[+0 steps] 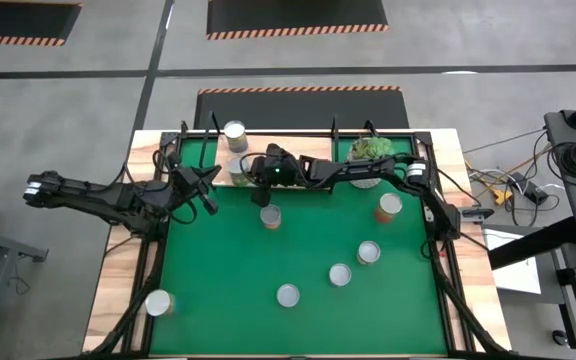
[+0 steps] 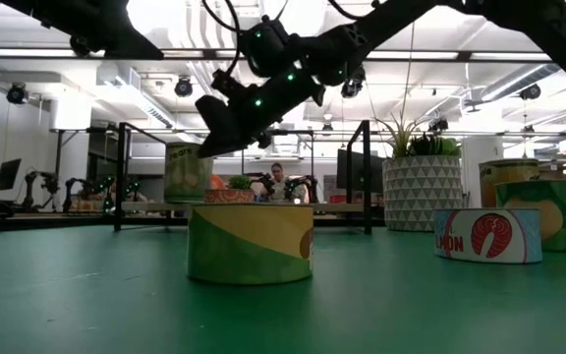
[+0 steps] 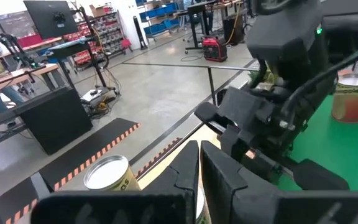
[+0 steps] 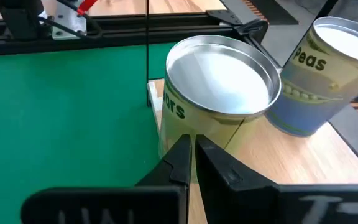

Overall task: Pick and place cans onto a shelf
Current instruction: Put the canned pears on the shelf

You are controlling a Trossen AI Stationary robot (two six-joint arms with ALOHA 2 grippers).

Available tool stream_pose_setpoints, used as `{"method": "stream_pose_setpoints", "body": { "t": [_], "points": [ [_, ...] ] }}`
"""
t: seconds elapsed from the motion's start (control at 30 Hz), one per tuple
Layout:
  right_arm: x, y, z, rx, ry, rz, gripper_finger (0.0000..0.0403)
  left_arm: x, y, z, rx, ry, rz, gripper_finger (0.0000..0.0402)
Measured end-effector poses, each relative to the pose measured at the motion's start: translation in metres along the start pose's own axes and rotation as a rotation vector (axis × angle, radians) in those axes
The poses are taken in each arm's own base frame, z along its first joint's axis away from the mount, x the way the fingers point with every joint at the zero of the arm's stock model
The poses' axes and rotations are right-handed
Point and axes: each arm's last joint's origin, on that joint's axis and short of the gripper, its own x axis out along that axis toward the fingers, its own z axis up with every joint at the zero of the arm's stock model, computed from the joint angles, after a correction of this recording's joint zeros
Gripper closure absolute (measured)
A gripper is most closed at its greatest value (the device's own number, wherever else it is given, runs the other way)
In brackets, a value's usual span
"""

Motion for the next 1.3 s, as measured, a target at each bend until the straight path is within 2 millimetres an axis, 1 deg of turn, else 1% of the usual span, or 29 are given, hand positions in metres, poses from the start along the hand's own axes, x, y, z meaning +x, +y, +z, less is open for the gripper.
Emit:
{"method": "stream_pose_setpoints", "body": {
  "t": [0.13,0.2,0.33,0.43,0.5,0.6,0.7,0.77,0.87,1.0,1.07,1.17,1.23,1.3],
  "points": [
    [-0.021,0.003,0.011,-0.015,0.06,0.013,0.039,0.0,-0.003,0.0,-0.017,0.003,-0.076,0.0402],
    [-0.032,0.008,0.015,-0.026,0.096,0.026,0.039,0.001,-0.005,0.0,-0.034,0.009,-0.122,0.0402],
    [-0.056,0.031,0.016,-0.084,0.12,0.078,0.039,0.001,-0.009,0.003,-0.085,0.057,-0.208,0.0402],
    [-0.078,0.051,0.018,-0.124,0.111,0.108,0.0391,0.003,-0.012,0.006,-0.122,0.156,-0.24,0.0402],
    [-0.093,0.064,0.016,-0.147,0.106,0.125,0.039,0.004,-0.014,0.007,-0.151,0.238,-0.235,0.0402],
    [-0.113,0.08,0.008,-0.188,0.113,0.168,0.039,0.009,-0.019,0.01,-0.175,0.351,-0.192,0.0402],
    [-0.132,0.092,0.001,-0.228,0.111,0.205,0.039,0.017,-0.021,0.019,-0.143,0.442,-0.151,0.0402],
    [-0.144,0.097,-0.004,-0.248,0.107,0.225,0.039,0.025,-0.021,0.029,-0.121,0.503,-0.138,0.0402],
    [-0.158,0.099,-0.011,-0.265,0.098,0.242,0.039,0.04,-0.019,0.042,-0.066,0.585,-0.134,0.0402],
    [-0.172,0.097,-0.021,-0.26,0.056,0.25,0.039,0.067,-0.013,0.052,-0.032,0.665,-0.206,0.0402],
    [-0.179,0.095,-0.025,-0.253,0.017,0.248,0.039,0.081,-0.009,0.052,-0.022,0.708,-0.249,0.0402],
    [-0.188,0.09,-0.031,-0.254,-0.04,0.244,0.039,0.098,-0.002,0.048,-0.004,0.754,-0.265,0.0402],
    [-0.196,0.087,-0.033,-0.266,-0.08,0.241,0.039,0.107,0.002,0.045,0.011,0.785,-0.264,0.0402],
    [-0.204,0.084,-0.031,-0.276,-0.136,0.23,0.039,0.114,0.005,0.039,0.029,0.83,-0.254,0.0402]
  ]
}}
